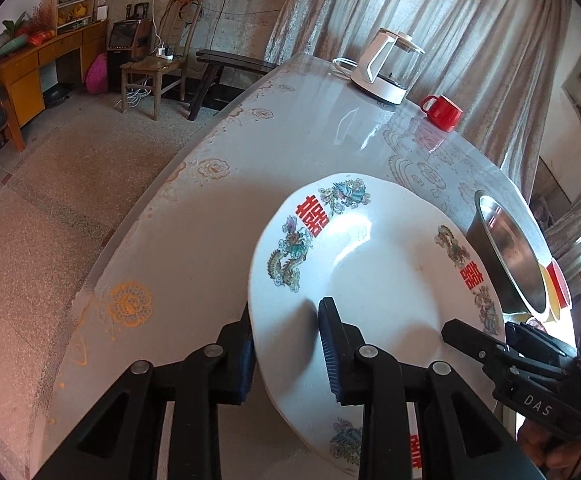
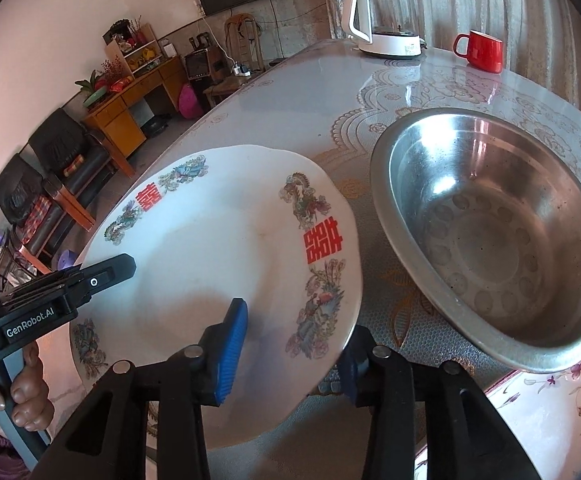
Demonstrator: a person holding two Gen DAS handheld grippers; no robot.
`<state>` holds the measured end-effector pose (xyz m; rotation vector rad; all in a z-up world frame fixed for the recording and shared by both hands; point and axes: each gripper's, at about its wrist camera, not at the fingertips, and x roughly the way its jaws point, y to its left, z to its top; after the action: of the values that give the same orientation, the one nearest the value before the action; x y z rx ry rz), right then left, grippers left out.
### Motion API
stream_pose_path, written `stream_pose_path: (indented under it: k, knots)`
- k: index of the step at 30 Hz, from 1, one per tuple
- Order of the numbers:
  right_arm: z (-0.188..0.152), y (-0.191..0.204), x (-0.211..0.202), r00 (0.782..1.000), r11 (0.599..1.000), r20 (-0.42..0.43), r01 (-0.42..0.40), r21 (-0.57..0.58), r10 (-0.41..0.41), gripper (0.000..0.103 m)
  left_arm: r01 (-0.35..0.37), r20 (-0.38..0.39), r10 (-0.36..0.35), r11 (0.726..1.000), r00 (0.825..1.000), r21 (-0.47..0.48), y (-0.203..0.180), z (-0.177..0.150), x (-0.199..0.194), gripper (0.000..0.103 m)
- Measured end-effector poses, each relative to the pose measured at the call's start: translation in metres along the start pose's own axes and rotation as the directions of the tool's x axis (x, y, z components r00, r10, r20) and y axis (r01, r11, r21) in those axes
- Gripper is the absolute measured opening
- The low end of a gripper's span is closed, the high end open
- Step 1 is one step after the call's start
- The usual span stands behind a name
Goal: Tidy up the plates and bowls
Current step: 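Grasp the red-character plate rim with the left gripper and lift it, then carry the red-character plate over the purple-flower plate with the left gripper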
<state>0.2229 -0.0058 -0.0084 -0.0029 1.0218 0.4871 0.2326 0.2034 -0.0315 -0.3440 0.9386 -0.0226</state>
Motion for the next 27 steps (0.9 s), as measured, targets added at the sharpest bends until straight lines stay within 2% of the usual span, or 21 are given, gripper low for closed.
stream_pose_path:
  k: [2, 4, 10, 14, 17, 19, 24, 27]
  knots:
    - [0.000, 0.000, -0.001, 1.000, 1.000, 0.000, 0.005, -0.003, -0.005, 0.043, -0.020, 0.007, 0.020, 1.000, 1.000, -0.006, -0.005, 0.001, 0.002, 0.030]
    - [0.000, 0.000, 0.000, 1.000, 1.000, 0.003, 0.007, -0.007, -0.007, 0.041, -0.053, 0.024, 0.052, 0.998, 0.998, 0.027, -0.011, -0.004, 0.000, 0.030]
    - [-0.006, -0.005, -0.007, 1.000, 1.000, 0.014, -0.017, 0.010, 0.016, 0.041, -0.009, 0.021, 0.008, 1.000, 1.000, 0.027, -0.006, -0.019, -0.011, 0.028]
    - [-0.005, -0.001, -0.004, 1.000, 1.000, -0.003, 0.011, -0.015, -0.011, 0.041, 0.022, 0.003, -0.022, 0.999, 1.000, 0.028, -0.004, -0.023, -0.019, 0.028]
    - [-0.003, -0.007, -0.003, 1.000, 1.000, 0.000, -0.006, 0.012, 0.006, 0.041, -0.006, 0.039, 0.005, 1.000, 0.999, 0.019, 0.001, -0.017, -0.020, 0.034]
    - [-0.003, -0.007, -0.003, 1.000, 1.000, 0.002, -0.009, 0.015, 0.009, 0.041, 0.003, 0.040, -0.003, 1.000, 0.999, -0.003, 0.004, -0.013, -0.019, 0.034]
    - [-0.004, -0.002, -0.003, 1.000, 1.000, 0.006, 0.002, 0.001, -0.002, 0.046, 0.006, 0.036, -0.007, 1.000, 0.999, 0.015, -0.005, -0.003, -0.001, 0.033]
    - [-0.004, -0.002, -0.003, 1.000, 1.000, 0.009, 0.006, 0.004, -0.006, 0.045, -0.042, 0.049, 0.040, 0.998, 0.998, 0.042, -0.012, -0.006, 0.000, 0.033]
